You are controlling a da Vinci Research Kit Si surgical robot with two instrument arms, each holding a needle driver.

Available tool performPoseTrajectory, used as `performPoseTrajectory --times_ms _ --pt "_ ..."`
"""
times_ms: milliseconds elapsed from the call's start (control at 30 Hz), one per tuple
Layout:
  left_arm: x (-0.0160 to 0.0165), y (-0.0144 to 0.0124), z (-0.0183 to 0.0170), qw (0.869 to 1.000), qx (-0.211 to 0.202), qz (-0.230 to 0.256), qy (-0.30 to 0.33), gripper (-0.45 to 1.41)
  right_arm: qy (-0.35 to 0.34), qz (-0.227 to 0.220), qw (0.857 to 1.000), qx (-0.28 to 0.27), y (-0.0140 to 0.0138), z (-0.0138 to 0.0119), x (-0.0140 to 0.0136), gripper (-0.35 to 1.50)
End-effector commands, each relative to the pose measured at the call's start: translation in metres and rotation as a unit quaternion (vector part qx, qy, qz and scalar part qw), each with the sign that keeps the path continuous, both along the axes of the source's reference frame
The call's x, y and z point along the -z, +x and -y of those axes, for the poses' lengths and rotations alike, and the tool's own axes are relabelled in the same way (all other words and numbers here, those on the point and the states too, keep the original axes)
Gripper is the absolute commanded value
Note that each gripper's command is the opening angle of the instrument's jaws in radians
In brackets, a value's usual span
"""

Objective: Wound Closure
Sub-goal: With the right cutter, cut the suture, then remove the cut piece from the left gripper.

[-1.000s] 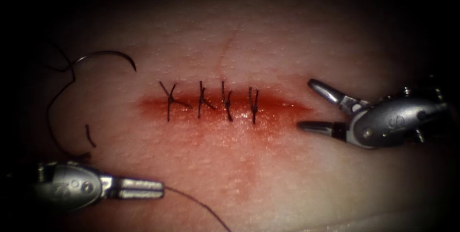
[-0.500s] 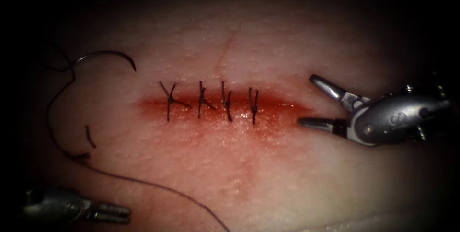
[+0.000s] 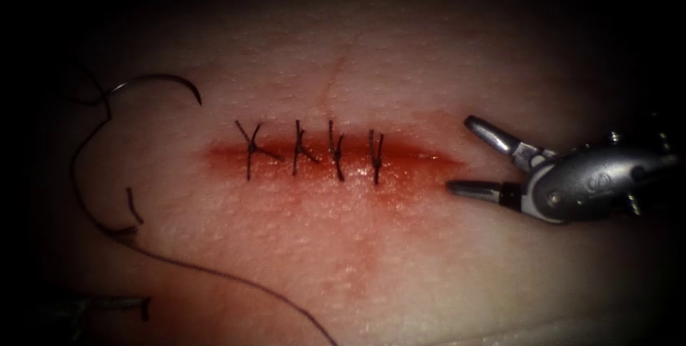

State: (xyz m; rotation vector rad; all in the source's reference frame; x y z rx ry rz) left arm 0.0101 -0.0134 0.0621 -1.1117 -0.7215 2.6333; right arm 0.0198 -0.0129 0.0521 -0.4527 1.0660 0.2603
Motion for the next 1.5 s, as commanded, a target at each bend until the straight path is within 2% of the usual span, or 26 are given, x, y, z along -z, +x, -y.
performPoseTrajectory --times_ms 33,100,133,167,233,300,400,567,633,833,933,1000,1200,1333,1433,1500 --pt "0.0000 -0.0006 0.0002 1.000 0.000 0.002 0.002 0.44 -0.001 -0.001 1.000 0.001 0.0007 0.0000 -0.0007 1.33" --pt "0.0015 -0.0008 -0.0001 1.000 0.001 0.001 0.004 0.46 -0.001 -0.001 1.000 0.000 0.0007 0.0000 -0.0007 1.33" --pt "0.0023 -0.0009 -0.0003 1.000 0.002 -0.001 0.002 0.54 -0.001 -0.001 1.000 0.001 0.0007 0.0000 -0.0006 1.31" --pt "0.0040 -0.0013 -0.0009 1.000 0.002 -0.004 -0.006 0.74 -0.001 -0.001 1.000 0.001 0.0006 0.0001 -0.0006 1.31" --pt "0.0056 -0.0018 -0.0017 1.000 0.011 -0.016 -0.016 1.01 -0.001 -0.001 1.000 0.001 0.0006 0.0001 -0.0006 1.31" --pt "0.0069 -0.0021 -0.0024 0.999 0.021 -0.032 -0.035 1.13 -0.001 -0.002 1.000 0.002 0.0006 0.0002 -0.0005 1.31" --pt "0.0090 -0.0028 -0.0034 0.998 0.028 -0.044 -0.047 1.16 -0.001 -0.002 1.000 0.002 0.0006 0.0002 -0.0005 1.31" --pt "0.0130 -0.0039 -0.0050 0.996 0.040 -0.022 -0.072 1.14 -0.001 -0.002 1.000 0.001 0.0007 0.0003 -0.0005 1.31" --pt "0.0145 -0.0045 -0.0062 0.995 0.058 0.004 -0.077 1.08 0.001 -0.003 1.000 0.000 0.0008 0.0004 -0.0005 1.31" --pt "0.0167 -0.0056 -0.0097 0.992 0.099 0.027 -0.070 1.08 0.001 -0.005 1.000 0.001 0.0010 0.0005 -0.0005 1.31" --pt "0.0162 -0.0056 -0.0126 0.989 0.119 0.045 -0.077 1.08 0.002 -0.006 1.000 -0.001 0.0012 0.0005 -0.0006 1.31" --pt "0.0156 -0.0051 -0.0135 0.988 0.125 0.036 -0.083 1.08 0.002 -0.007 1.000 -0.001 0.0013 0.0006 -0.0006 1.31" --pt "0.0116 0.0004 -0.0129 0.981 0.150 -0.032 -0.118 1.06 0.003 -0.009 1.000 0.000 0.0015 0.0009 -0.0009 1.31" --pt "0.0079 0.0025 -0.0108 0.984 0.114 -0.099 -0.090 1.04 0.003 -0.008 1.000 -0.001 0.0017 0.0008 -0.0008 1.31" --pt "0.0060 0.0025 -0.0095 0.984 0.105 -0.117 -0.082 1.04 0.003 -0.010 1.000 0.000 0.0019 0.0009 -0.0008 1.31" --pt "0.0041 0.0019 -0.0078 0.988 0.072 -0.122 -0.056 1.03 0.004 -0.011 1.000 0.002 0.0021 0.0008 -0.0008 1.31"
